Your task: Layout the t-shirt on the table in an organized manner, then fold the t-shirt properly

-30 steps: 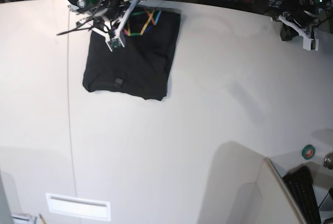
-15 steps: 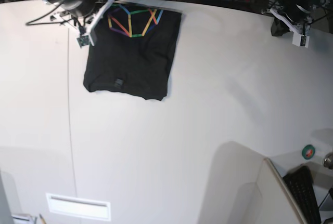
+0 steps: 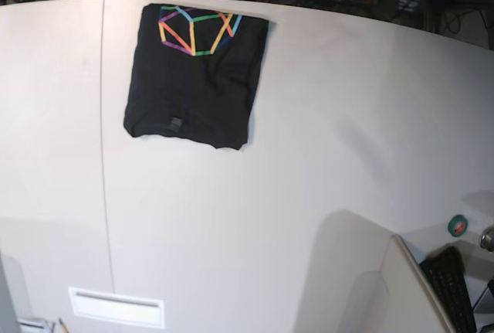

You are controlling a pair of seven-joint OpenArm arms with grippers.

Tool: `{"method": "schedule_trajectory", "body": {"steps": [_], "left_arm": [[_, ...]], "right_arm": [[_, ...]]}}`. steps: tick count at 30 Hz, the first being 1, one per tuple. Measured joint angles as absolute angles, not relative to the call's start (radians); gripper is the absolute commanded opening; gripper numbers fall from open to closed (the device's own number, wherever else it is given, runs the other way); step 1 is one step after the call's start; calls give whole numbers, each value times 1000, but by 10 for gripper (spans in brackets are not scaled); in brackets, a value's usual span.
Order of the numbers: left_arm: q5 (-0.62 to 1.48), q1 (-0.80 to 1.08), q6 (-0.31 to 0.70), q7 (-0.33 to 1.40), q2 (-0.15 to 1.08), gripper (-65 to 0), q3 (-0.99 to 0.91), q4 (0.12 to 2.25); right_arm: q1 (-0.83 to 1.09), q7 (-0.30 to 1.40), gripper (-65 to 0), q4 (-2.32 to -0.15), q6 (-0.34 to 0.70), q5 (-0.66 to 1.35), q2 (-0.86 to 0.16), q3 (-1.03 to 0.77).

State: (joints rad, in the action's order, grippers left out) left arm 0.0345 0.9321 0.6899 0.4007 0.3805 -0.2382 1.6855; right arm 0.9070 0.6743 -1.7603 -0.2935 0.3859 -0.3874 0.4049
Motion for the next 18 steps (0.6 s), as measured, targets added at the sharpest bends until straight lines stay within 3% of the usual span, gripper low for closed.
{"method": "schedule_trajectory", "body": {"steps": [5, 10, 13, 15, 18], "left_arm": [[-158, 814, 702, 422, 316, -650, -178, 1350], [-130, 579, 683, 356, 325, -650, -136, 1008], [-132, 469, 688, 170, 321, -650, -38, 760], [-141, 369, 673, 36, 310, -650, 50, 488], [-137, 193, 546, -289, 269, -650, 197, 39]], "right_arm": [[704, 599, -650, -1408, -257, 365, -355, 512], [551, 477, -650, -967, 159, 433, -252, 526], [423, 329, -650, -611, 274, 426, -177, 462], [327, 135, -650, -346, 272, 433, -152, 411], [230, -169, -650, -112, 265, 432, -148, 403]]}}
